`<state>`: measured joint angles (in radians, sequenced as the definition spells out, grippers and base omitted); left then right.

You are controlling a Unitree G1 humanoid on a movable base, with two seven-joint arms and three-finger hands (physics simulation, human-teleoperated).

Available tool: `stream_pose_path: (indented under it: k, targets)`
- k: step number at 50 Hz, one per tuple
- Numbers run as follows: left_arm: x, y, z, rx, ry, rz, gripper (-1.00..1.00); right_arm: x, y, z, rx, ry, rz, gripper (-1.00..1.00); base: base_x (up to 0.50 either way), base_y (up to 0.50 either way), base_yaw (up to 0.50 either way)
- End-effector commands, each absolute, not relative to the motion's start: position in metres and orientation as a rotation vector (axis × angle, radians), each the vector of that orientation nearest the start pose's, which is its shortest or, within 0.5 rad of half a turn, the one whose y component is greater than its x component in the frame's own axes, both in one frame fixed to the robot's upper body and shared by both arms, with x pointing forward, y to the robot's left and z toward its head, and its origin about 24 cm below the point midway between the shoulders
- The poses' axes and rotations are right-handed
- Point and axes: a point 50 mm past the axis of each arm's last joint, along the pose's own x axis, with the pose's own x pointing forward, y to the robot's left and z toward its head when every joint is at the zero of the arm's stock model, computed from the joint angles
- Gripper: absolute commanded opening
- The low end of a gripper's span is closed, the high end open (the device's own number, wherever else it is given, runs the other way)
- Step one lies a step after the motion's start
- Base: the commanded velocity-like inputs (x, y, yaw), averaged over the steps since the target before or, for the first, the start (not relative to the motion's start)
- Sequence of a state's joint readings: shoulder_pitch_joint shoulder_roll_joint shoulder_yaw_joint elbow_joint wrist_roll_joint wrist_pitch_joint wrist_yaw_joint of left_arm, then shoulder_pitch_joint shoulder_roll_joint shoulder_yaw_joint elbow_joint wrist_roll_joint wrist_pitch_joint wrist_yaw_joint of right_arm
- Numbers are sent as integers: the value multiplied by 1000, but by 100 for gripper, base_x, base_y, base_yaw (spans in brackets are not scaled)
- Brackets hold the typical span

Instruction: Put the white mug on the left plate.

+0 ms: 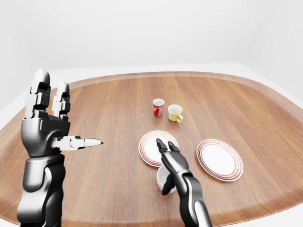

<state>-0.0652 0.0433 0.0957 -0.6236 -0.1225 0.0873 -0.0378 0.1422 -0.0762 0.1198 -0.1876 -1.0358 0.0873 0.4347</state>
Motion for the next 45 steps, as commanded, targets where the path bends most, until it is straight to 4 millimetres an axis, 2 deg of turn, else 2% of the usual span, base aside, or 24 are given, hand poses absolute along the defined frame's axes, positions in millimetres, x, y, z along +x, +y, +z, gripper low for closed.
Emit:
stream_pose_path:
  k: [1, 11, 15, 39, 40, 41, 42, 43, 45]
  targets:
    - [224, 165, 187, -43, -600, -16, 98, 222, -137, 26, -1091, 244, 417, 100, 0, 0, 0]
    - [223, 165, 189, -44, -611, -16, 97, 221, -137, 20, -1125, 275, 444, 100, 0, 0, 0]
    - [224, 165, 187, -44, -602, -17, 97, 221, -141, 12, -1153, 310, 448, 100, 0, 0, 0]
    - [223, 165, 188, -42, -604, -18, 97, 219, -147, -5, -1164, 366, 461, 100, 0, 0, 0]
    - [223, 165, 187, -42, -603, -18, 97, 218, -146, -5, -1163, 362, 462, 55, 0, 0, 0]
    - [223, 165, 188, -43, -605, -17, 97, 218, -146, -4, -1159, 358, 469, -45, 0, 0, 0]
    - [223, 165, 188, -43, -606, -18, 97, 217, -146, -4, -1161, 356, 469, -90, 0, 0, 0]
    - [223, 165, 187, -43, -602, -18, 97, 217, -145, -3, -1155, 353, 472, -100, 0, 0, 0]
    - [223, 165, 186, -43, -598, -18, 97, 217, -145, -3, -1150, 352, 472, -100, 0, 0, 0]
